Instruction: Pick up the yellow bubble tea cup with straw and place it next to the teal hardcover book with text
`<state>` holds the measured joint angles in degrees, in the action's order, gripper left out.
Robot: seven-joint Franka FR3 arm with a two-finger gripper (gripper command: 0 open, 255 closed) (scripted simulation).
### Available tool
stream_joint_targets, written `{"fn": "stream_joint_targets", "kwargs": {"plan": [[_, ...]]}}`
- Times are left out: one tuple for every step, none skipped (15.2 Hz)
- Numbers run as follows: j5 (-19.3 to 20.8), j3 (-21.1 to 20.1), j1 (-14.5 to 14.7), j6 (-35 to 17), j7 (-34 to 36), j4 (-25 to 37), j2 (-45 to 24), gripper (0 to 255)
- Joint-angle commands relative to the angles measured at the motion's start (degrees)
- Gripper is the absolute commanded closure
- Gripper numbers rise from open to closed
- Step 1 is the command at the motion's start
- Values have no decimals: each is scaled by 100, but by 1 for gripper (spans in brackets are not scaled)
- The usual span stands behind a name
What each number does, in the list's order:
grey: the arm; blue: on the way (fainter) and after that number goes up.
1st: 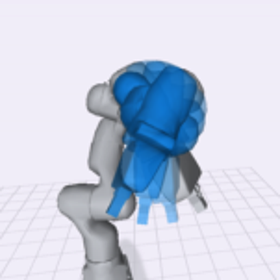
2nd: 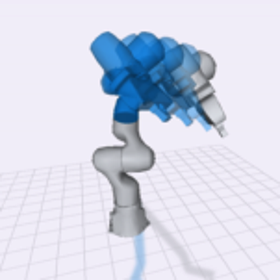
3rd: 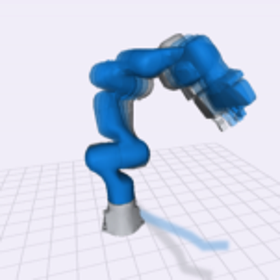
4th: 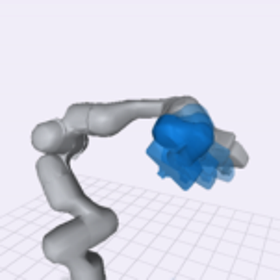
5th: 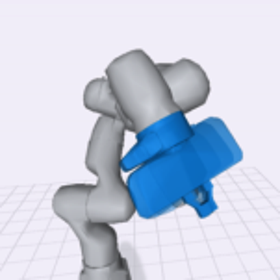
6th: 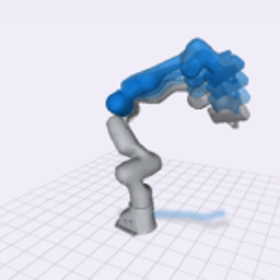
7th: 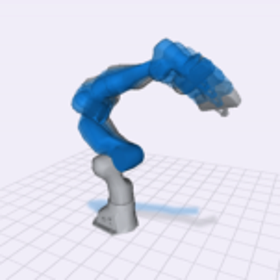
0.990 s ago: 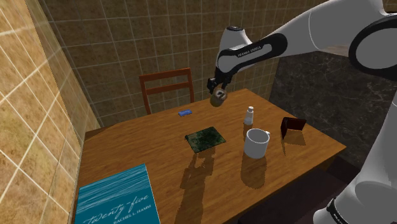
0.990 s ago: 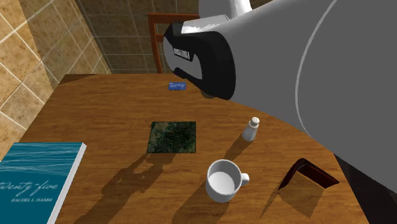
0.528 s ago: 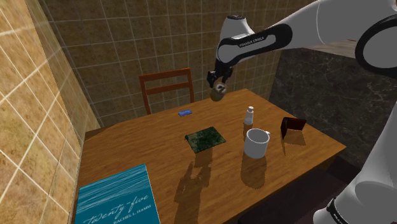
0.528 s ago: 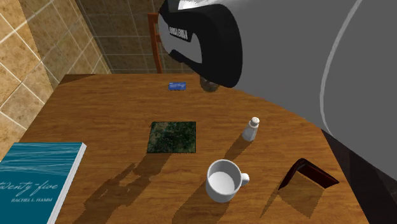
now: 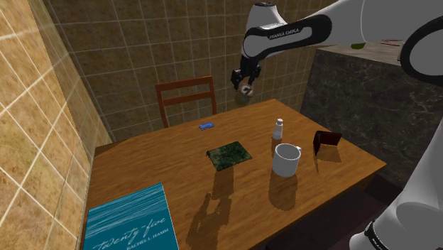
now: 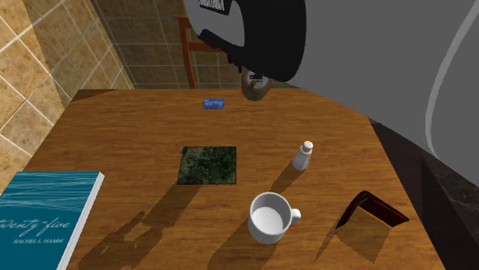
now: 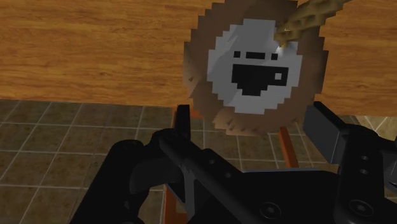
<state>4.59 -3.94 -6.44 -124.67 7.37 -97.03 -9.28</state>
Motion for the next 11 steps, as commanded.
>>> {"fn": "stream_joint_targets", "kwargs": {"plan": [[-11, 0, -3, 151, -19, 149, 3, 255], [-14, 0, -3, 226, -24, 221, 7, 255], [-17, -1, -2, 302, -30, 294, 10, 255], [-20, -2, -1, 379, -35, 370, 11, 255], [-22, -3, -1, 429, -38, 418, 13, 255], [15, -42, 64, 401, 84, 264, 132, 255], [51, -83, 129, 378, 207, 118, 247, 255], [87, -127, 193, 359, 332, -20, 357, 255], [122, -173, 257, 344, 459, -149, 462, 255], [156, -222, 320, 333, 587, -270, 561, 255], [190, -275, 380, 325, 716, -383, 656, 255]]}}
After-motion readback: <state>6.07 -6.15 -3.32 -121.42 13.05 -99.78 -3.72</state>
